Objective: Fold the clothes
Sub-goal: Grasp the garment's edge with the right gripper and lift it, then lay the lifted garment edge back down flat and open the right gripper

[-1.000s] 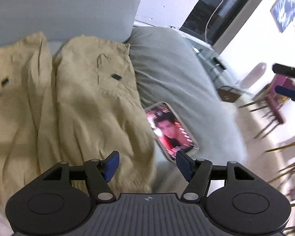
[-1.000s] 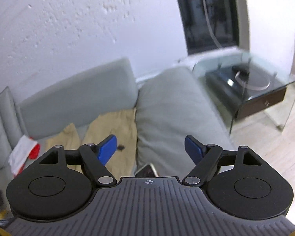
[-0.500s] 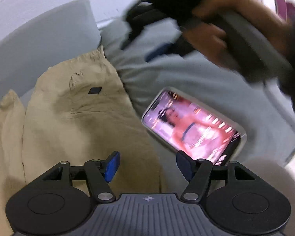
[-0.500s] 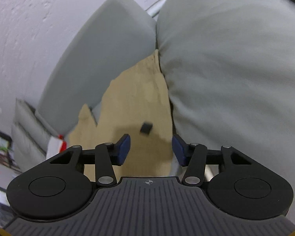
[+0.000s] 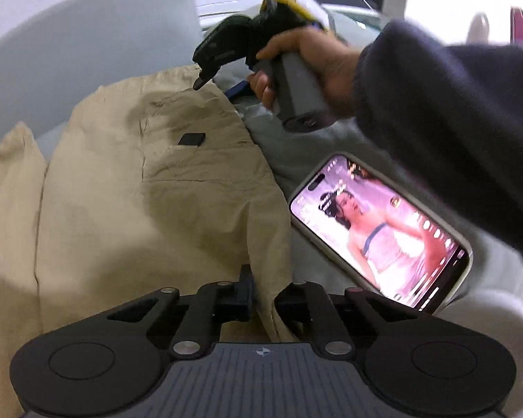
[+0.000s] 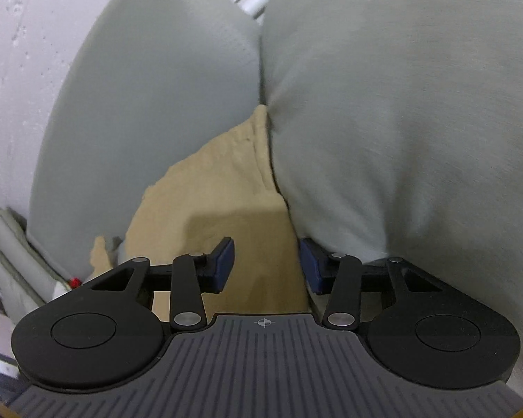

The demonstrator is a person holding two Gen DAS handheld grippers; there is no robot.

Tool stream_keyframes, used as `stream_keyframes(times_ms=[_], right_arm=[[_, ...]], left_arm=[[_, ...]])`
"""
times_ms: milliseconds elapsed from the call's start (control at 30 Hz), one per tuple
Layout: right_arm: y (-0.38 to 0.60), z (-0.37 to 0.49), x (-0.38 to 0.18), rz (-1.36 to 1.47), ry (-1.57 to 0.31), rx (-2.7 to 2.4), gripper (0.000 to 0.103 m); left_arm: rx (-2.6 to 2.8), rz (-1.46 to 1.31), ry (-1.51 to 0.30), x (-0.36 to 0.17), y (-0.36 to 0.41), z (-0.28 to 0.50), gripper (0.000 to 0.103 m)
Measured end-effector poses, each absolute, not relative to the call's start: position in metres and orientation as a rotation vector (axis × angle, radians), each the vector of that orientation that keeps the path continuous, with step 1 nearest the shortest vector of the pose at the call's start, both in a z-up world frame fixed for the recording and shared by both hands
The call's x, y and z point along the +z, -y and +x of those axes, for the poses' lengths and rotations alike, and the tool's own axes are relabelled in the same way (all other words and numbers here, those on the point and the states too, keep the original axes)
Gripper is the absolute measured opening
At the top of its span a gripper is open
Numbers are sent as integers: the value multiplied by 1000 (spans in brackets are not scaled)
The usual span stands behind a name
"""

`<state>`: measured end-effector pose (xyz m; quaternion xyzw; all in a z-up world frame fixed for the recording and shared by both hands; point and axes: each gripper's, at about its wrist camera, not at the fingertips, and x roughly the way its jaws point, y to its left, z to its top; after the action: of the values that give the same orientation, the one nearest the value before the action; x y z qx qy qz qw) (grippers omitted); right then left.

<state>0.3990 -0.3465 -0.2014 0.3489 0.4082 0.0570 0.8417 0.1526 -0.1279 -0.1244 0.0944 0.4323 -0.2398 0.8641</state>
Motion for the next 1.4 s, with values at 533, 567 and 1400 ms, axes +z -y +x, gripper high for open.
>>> stream_keyframes(times_ms=[533,567,1400], right_arm=[[340,396,-137,313,-748,-154,34],[336,391,-128,321,-744,-171,44],[156,78,-122,168,-944,188,38]], left_arm=[[-645,13,-966,-120,137,157,49],[-652,5,-947,-111,129,149,50],[-109,-5,-904,-117,-75,52,7]])
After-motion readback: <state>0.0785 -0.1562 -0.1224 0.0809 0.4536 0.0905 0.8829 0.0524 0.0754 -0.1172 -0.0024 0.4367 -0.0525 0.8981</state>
